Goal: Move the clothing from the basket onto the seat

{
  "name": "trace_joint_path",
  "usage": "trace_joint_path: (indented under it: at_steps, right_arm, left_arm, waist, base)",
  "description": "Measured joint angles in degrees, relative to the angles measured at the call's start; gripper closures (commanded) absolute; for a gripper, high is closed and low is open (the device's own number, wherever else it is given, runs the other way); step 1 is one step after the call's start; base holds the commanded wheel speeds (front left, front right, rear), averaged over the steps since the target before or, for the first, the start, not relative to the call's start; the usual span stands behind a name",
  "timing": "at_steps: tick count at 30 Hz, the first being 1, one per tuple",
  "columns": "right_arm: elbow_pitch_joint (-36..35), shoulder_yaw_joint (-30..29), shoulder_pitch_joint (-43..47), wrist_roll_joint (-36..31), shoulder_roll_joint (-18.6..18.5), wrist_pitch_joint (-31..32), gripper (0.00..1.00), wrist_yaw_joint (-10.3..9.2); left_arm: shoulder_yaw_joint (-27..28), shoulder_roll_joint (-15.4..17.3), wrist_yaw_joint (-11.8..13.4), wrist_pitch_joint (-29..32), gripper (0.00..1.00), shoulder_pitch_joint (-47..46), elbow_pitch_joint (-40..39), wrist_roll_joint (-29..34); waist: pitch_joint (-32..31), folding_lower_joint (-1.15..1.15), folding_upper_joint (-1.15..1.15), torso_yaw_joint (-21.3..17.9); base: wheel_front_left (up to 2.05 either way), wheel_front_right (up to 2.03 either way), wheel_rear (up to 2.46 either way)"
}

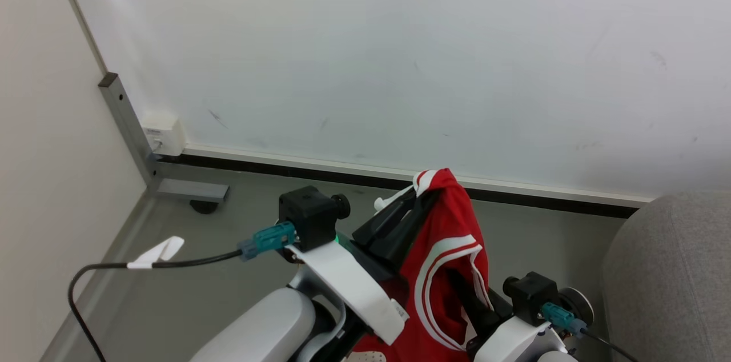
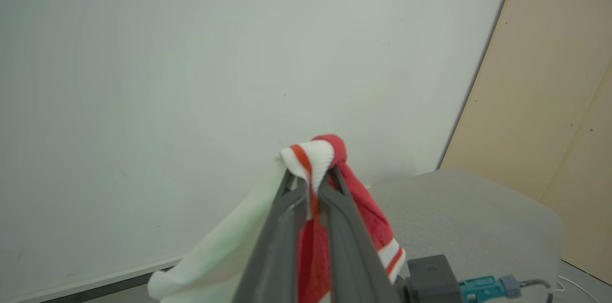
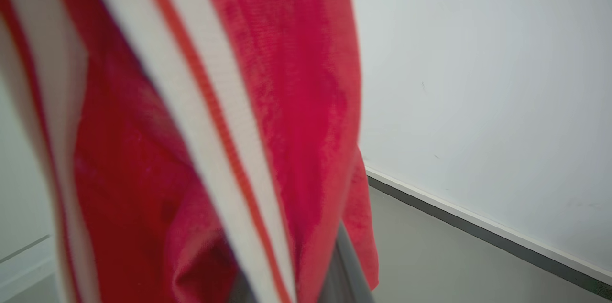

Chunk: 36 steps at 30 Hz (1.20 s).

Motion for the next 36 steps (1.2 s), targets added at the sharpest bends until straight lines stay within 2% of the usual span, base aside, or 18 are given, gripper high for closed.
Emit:
trace_joint_path:
  at_steps: [14,25,33,35,36]
  right_arm:
    - [-1.2,-0.8,-0.3,0.5,0.0,0.0,1.0,0.0]
    - [-5.5,-7.9,0.4,-1.3,0.0,0.0,1.0,0.0]
    - [-9.0,-14.0,0.8,-3.2,0.0,0.0,1.0,0.0]
    - [-9.7,-15.4,0.8,-3.7,0.0,0.0,1.0,0.0]
    - [-10.1,-16.1,0.8,-4.0,0.0,0.0,1.0,0.0]
  left_arm:
    - [0.6,1.0,0.8,-0.3,1.0,0.2,0.0,0.0]
    - [0.4,3.2,1.2,-0.3,1.0,2.4,0.8,0.0]
    - [-0.9,3.7,1.2,-0.9,1.0,4.4,0.8,0.0]
    - [-1.3,3.8,1.0,-1.3,0.75,4.9,0.8,0.0]
    - [-1.4,3.8,1.0,-1.4,0.46,5.1,0.8,0.2]
  waist:
    - [0.8,0.0,0.0,-1.3]
    - [1.3,0.0,0.0,-3.9]
    - [2.0,0.0,0.0,-7.1]
    - [2.2,0.0,0.0,-8.1]
    - [2.4,0.0,0.0,-8.6]
  base:
    - [0.0,0.0,0.0]
    - [0.0,0.0,0.0]
    - [0.0,0.0,0.0]
    - [0.0,0.0,0.0]
    - [0.0,0.0,0.0]
